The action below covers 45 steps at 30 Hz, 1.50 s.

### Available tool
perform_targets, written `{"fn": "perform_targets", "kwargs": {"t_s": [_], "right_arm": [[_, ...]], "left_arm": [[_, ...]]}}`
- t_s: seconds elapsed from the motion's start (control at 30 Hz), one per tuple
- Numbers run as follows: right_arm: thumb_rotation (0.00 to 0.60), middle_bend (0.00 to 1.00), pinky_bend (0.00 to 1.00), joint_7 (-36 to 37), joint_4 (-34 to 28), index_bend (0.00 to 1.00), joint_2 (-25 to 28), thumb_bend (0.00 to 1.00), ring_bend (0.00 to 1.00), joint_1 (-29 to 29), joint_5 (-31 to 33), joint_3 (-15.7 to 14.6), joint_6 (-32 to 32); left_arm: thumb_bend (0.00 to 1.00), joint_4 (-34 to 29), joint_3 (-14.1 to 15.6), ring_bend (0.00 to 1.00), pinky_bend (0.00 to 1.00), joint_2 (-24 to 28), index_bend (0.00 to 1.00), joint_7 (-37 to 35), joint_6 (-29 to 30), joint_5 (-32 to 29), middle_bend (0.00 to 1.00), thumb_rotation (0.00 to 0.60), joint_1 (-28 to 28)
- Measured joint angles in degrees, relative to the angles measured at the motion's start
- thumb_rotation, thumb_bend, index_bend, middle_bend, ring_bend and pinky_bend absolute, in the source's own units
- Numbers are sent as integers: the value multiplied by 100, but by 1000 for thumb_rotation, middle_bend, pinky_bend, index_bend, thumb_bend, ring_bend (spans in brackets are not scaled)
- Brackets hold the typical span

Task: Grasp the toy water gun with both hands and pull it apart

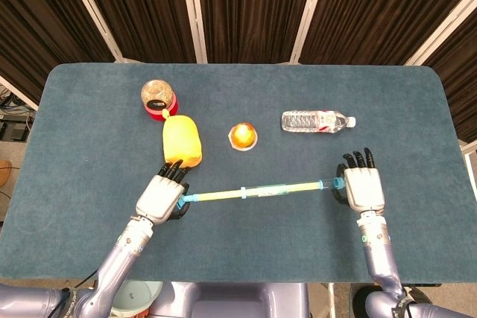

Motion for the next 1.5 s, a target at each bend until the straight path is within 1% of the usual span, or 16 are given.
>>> {"fn": "perform_targets", "kwargs": {"t_s": [0.37,0.6,0.8,1.1,1.5], "right_arm": [[600,247,66,-39,185,771,216,454,149,28,230,122,19],[600,247,66,-368,162,776,380,454,150,56,614,217,63],[600,248,66,-502,135,777,529,454,151,63,878,278,107],[600,246,66,-544,116,780,676,453,151,67,1011,282,141],[600,246,66,-579,134,788,817,455,152,73,1231,288,181]], "left_arm": [[418,-215,58,37,128,260,573,-144,30,191,133,600,57],[419,-327,0,37,128,470,573,-215,42,252,134,600,60],[419,-386,-15,37,128,629,573,-266,36,253,135,600,75],[419,-393,46,37,128,732,573,-331,7,298,134,600,114],[419,-398,43,37,128,828,575,-408,-5,339,135,600,137]]}}
